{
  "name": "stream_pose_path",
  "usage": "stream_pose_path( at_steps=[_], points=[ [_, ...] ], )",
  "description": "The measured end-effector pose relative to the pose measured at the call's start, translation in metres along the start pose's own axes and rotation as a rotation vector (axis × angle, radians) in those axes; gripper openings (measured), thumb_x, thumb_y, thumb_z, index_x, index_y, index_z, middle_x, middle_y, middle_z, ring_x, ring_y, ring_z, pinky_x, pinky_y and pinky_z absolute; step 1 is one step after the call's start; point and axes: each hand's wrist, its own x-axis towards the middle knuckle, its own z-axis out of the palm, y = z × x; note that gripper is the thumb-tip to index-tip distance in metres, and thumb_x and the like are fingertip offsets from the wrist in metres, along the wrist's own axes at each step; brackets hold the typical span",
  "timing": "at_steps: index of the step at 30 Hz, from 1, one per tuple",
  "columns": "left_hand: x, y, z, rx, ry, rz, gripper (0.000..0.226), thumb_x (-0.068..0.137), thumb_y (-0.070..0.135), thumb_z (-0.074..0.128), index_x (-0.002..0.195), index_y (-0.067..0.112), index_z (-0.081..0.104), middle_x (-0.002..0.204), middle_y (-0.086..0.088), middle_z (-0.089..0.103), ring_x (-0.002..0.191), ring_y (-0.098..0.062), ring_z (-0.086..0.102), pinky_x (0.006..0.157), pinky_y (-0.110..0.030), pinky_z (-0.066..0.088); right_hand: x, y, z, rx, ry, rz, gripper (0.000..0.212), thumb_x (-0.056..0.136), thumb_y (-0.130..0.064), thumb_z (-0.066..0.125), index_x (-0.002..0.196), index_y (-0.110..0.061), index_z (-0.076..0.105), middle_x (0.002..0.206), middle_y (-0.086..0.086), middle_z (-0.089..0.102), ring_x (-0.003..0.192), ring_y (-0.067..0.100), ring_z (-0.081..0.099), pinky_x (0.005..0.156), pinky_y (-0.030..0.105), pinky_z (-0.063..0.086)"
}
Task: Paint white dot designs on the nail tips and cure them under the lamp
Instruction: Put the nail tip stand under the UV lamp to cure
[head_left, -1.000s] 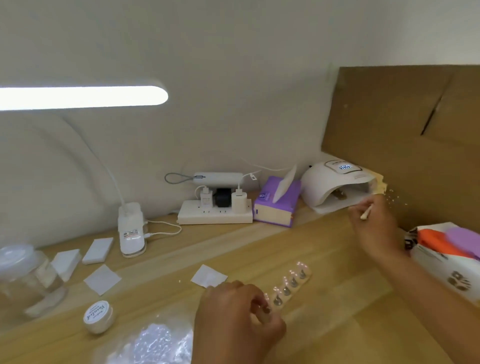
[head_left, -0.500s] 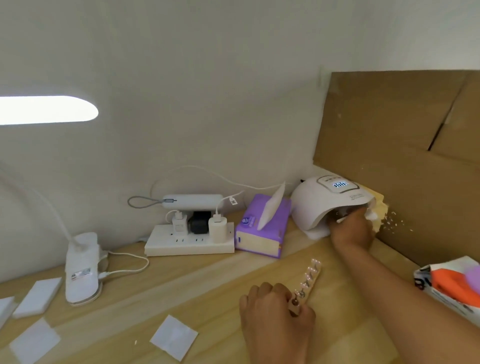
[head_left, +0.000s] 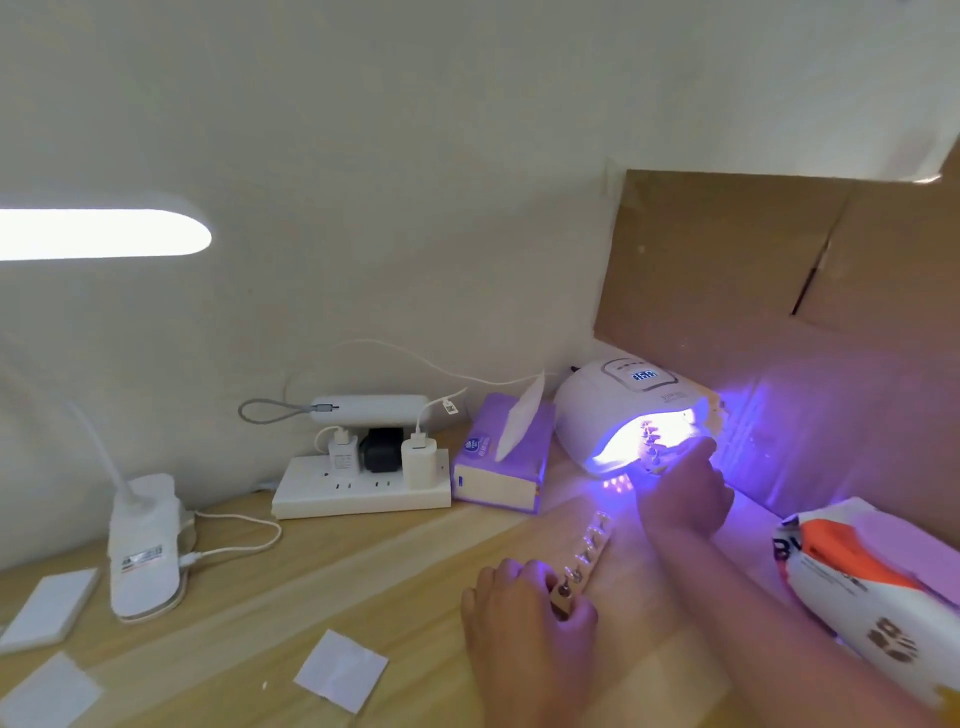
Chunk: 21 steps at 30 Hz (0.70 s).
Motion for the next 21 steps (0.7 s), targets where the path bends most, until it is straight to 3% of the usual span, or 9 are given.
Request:
stream_pose_path(
  at_steps=[6, 11, 15, 21],
  points=[
    [-0.004, 0.001, -0.004, -0.029, 0.012, -0.014, 0.027, 0.080, 0.051, 0.057, 0.097, 0.032, 0.066, 0.101, 0.012, 0.060, 0.108, -0.012, 0.052, 0.090, -0.025, 0.030, -0.011, 0.009, -0.015, -0.004, 0.079, 0.103, 0.058, 0.082, -0.025, 0.075, 0.121, 0.002, 0.042, 0.110, 0.026, 0.065, 0.106, 0.041, 0.061, 0.088, 0.045, 0.041],
    [0.002, 0.003, -0.005, 0.003, -0.039, -0.032, 0.031, 0.077, 0.053, 0.055, 0.100, 0.034, 0.065, 0.095, 0.014, 0.054, 0.111, -0.009, 0.051, 0.082, -0.025, 0.025, -0.015, 0.008, -0.014, 0.104, 0.205, 0.148, 0.039, 0.088, -0.016, 0.064, 0.119, 0.002, 0.049, 0.112, 0.031, 0.061, 0.110, 0.045, 0.055, 0.087, 0.046, 0.041],
    [0.005, 0.002, -0.005, 0.024, -0.082, -0.041, 0.032, 0.078, 0.055, 0.053, 0.101, 0.035, 0.063, 0.085, 0.013, 0.039, 0.112, -0.007, 0.050, 0.078, -0.024, 0.021, -0.011, 0.006, -0.011, 0.012, 0.184, 0.094, 0.040, 0.089, -0.018, 0.063, 0.121, 0.001, 0.047, 0.112, 0.030, 0.063, 0.111, 0.041, 0.055, 0.092, 0.041, 0.033],
    [0.002, 0.002, -0.006, -0.026, -0.049, -0.054, 0.031, 0.077, 0.055, 0.056, 0.101, 0.036, 0.064, 0.090, 0.016, 0.046, 0.109, -0.007, 0.051, 0.085, -0.024, 0.027, -0.009, 0.009, -0.009, -0.064, 0.113, 0.040, 0.044, 0.086, -0.013, 0.066, 0.123, -0.003, 0.045, 0.110, 0.025, 0.064, 0.111, 0.038, 0.056, 0.093, 0.041, 0.033]
  ],
)
